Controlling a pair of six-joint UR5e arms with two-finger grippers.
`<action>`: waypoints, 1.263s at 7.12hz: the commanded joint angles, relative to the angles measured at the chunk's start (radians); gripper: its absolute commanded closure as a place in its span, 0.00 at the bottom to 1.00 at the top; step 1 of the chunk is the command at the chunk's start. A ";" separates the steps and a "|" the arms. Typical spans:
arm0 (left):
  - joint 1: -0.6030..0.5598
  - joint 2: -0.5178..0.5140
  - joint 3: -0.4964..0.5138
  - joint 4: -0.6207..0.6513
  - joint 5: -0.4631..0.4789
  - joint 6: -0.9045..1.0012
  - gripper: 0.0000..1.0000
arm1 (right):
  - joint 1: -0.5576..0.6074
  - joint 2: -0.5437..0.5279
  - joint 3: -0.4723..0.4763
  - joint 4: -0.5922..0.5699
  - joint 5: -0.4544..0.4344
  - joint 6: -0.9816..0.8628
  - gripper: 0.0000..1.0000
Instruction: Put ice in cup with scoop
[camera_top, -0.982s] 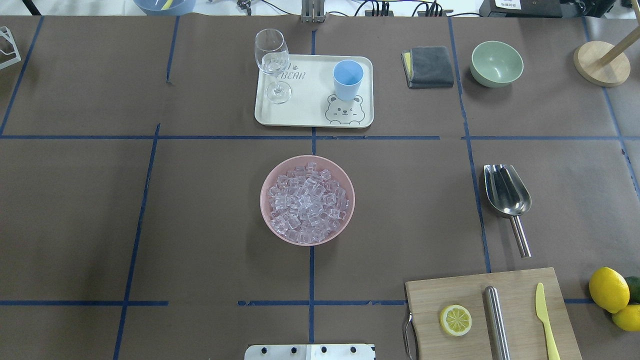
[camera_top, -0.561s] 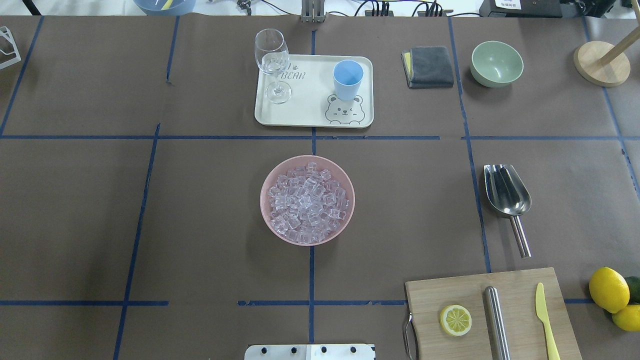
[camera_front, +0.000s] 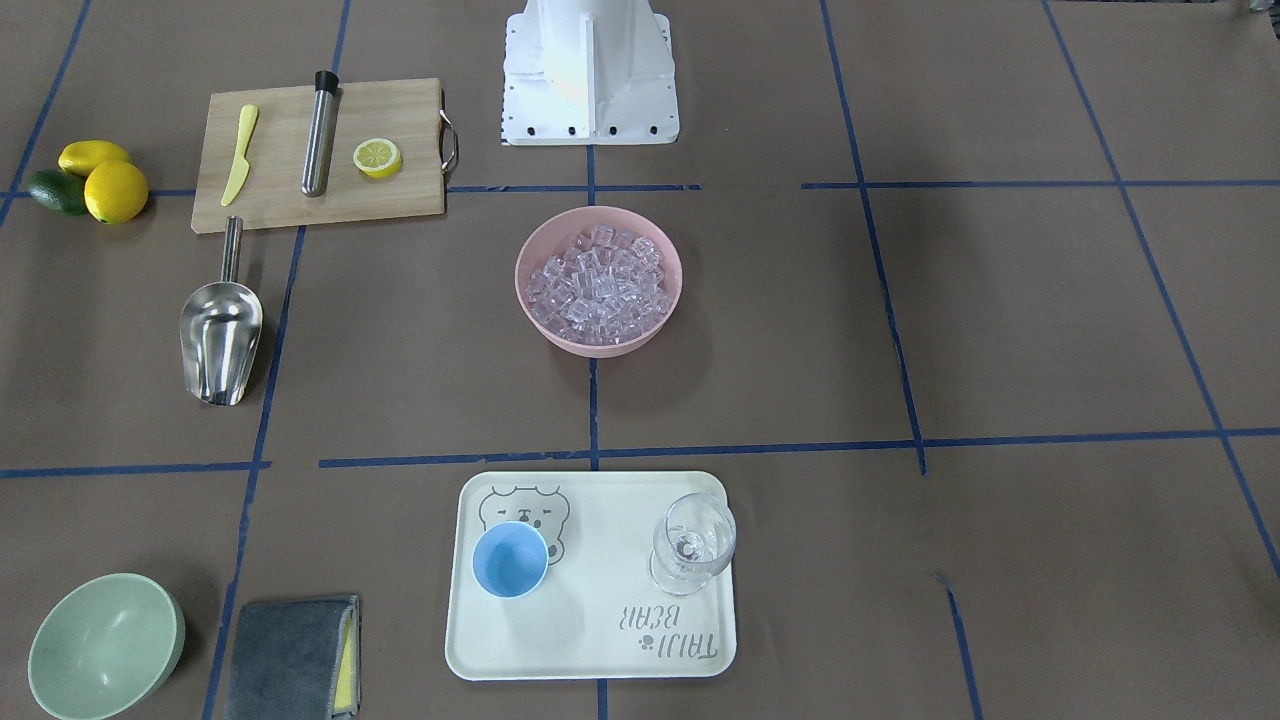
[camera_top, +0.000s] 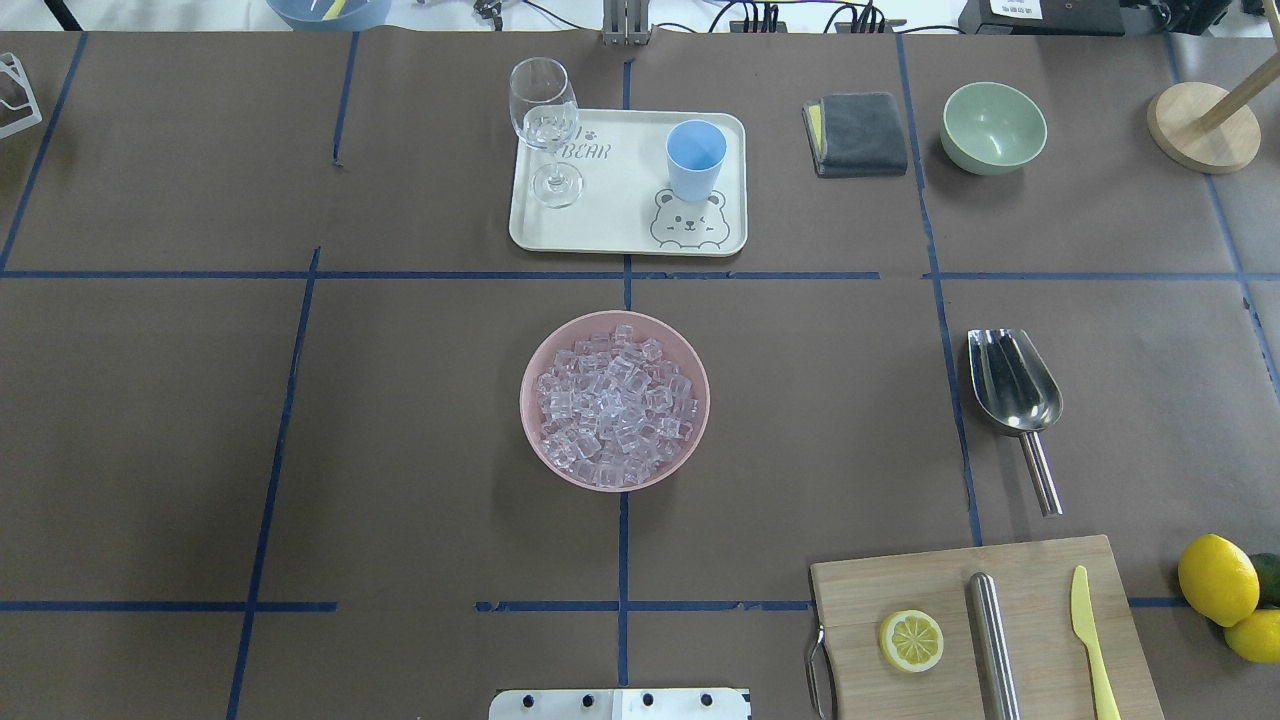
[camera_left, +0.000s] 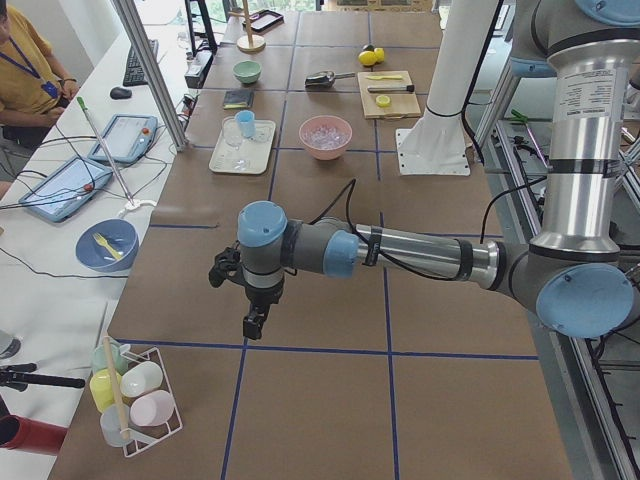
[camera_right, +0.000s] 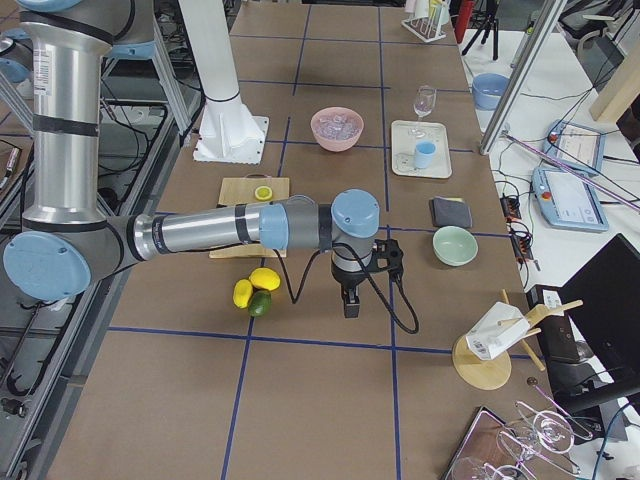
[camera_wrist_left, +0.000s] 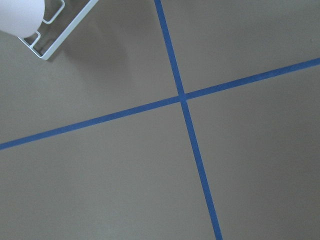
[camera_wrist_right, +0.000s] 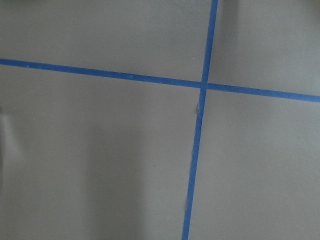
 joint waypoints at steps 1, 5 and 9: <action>0.001 -0.060 -0.012 -0.009 -0.006 -0.001 0.00 | 0.000 0.009 -0.005 0.000 0.000 0.010 0.00; 0.042 -0.105 0.014 -0.339 -0.076 -0.001 0.00 | -0.008 0.046 -0.006 0.000 0.000 0.015 0.00; 0.246 -0.138 0.020 -0.614 -0.421 -0.002 0.00 | -0.015 0.069 -0.022 -0.001 0.003 0.016 0.00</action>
